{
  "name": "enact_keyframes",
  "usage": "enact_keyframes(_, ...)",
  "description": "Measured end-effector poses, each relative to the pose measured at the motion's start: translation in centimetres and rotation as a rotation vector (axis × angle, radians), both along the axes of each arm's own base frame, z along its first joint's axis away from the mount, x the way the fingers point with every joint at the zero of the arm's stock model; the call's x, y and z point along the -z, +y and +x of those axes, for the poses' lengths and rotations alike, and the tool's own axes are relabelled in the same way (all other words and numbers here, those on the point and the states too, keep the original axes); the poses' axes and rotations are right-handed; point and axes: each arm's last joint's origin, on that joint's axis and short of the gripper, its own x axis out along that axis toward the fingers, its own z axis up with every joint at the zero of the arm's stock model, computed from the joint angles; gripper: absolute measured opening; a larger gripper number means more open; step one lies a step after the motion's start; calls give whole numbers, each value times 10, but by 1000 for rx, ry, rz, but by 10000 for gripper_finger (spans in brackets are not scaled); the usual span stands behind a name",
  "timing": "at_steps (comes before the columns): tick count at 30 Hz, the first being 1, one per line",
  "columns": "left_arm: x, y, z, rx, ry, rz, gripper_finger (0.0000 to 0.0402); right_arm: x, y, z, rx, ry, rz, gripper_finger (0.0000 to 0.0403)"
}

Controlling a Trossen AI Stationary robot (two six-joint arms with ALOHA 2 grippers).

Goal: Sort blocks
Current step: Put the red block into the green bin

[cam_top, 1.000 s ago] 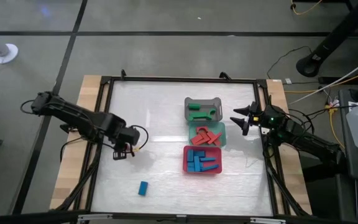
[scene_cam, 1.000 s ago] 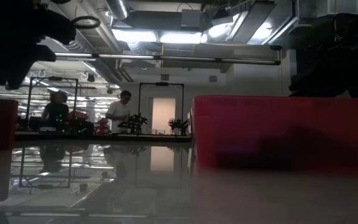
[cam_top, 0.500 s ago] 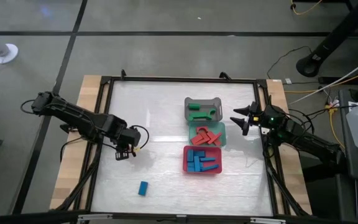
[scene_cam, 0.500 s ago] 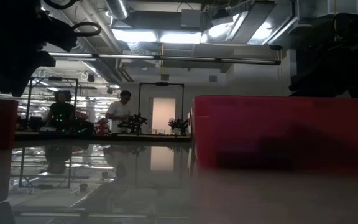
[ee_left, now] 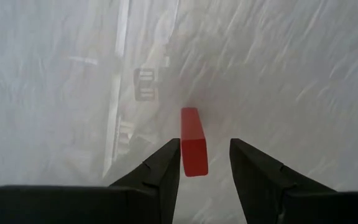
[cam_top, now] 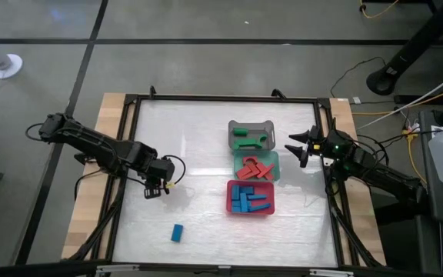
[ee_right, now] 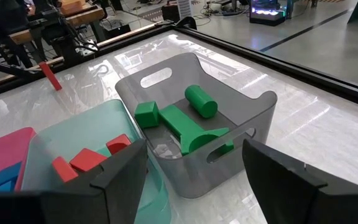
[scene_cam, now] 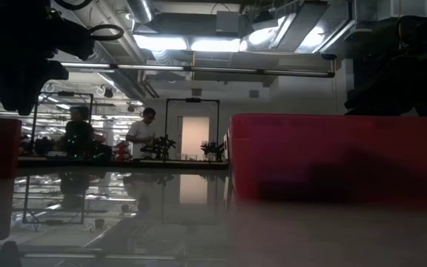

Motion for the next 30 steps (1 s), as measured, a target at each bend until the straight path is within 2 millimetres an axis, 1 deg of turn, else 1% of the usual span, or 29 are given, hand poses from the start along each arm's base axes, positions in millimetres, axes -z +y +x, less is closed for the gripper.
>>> enact_keyframes(9,0,0,0,-5,2,0,127,0,0,0,0,0,0,264)
enact_keyframes(20,0,1,-2,-107,13,-6,127,0,0,0,0,0,0,264)
enact_keyframes(24,0,2,-6,-113,57,6,127,0,0,0,0,0,0,264)
enact_keyframes(30,0,1,-4,-107,43,0,127,0,0,0,0,0,0,264)
